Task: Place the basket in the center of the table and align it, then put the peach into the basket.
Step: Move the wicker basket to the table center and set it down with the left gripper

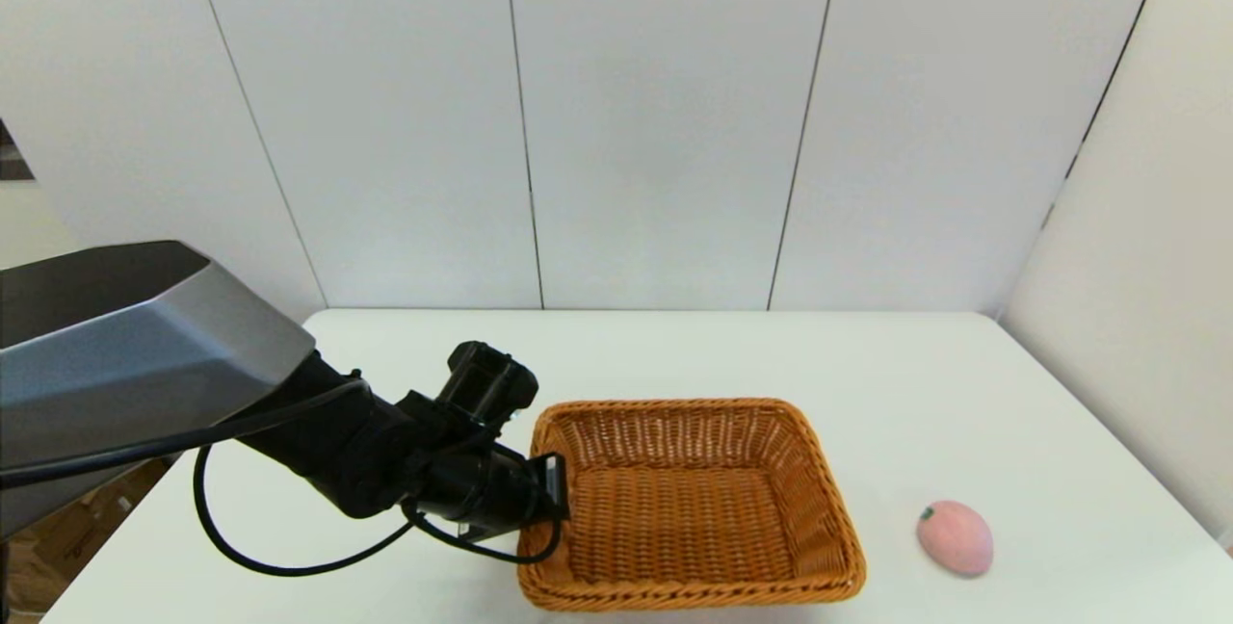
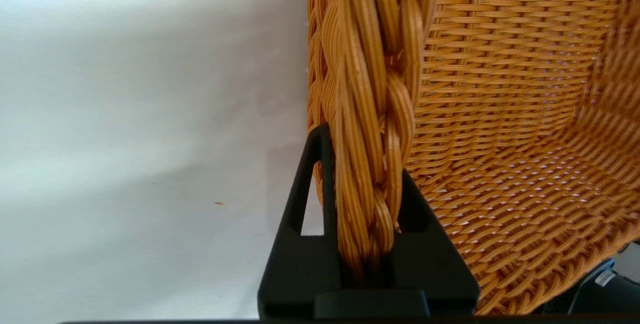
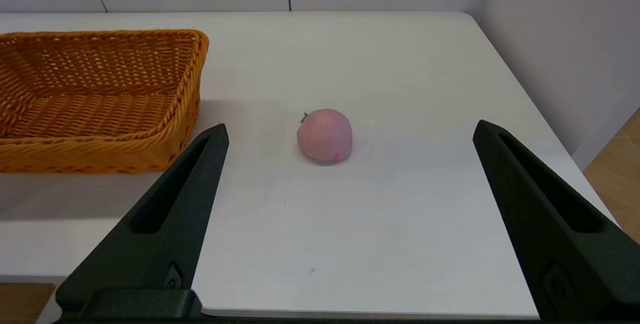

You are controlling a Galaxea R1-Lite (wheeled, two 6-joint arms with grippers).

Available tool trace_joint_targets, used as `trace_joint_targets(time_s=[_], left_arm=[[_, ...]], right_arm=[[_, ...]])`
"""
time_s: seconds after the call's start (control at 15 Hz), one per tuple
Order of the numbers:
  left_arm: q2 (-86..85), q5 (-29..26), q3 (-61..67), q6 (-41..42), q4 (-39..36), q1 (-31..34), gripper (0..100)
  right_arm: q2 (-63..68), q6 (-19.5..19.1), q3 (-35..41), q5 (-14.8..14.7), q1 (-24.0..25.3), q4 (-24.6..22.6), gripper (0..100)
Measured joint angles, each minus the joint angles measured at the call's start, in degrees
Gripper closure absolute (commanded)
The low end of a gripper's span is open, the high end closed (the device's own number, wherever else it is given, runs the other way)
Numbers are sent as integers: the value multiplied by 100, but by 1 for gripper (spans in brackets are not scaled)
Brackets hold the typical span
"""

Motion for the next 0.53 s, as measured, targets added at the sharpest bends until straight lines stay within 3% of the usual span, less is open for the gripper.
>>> trace_joint_targets(time_s=[0.53], left_arm=[[-30, 5, 22, 127, 13, 2, 100]], right_arm=[[0, -2, 0, 1, -2, 0, 0]])
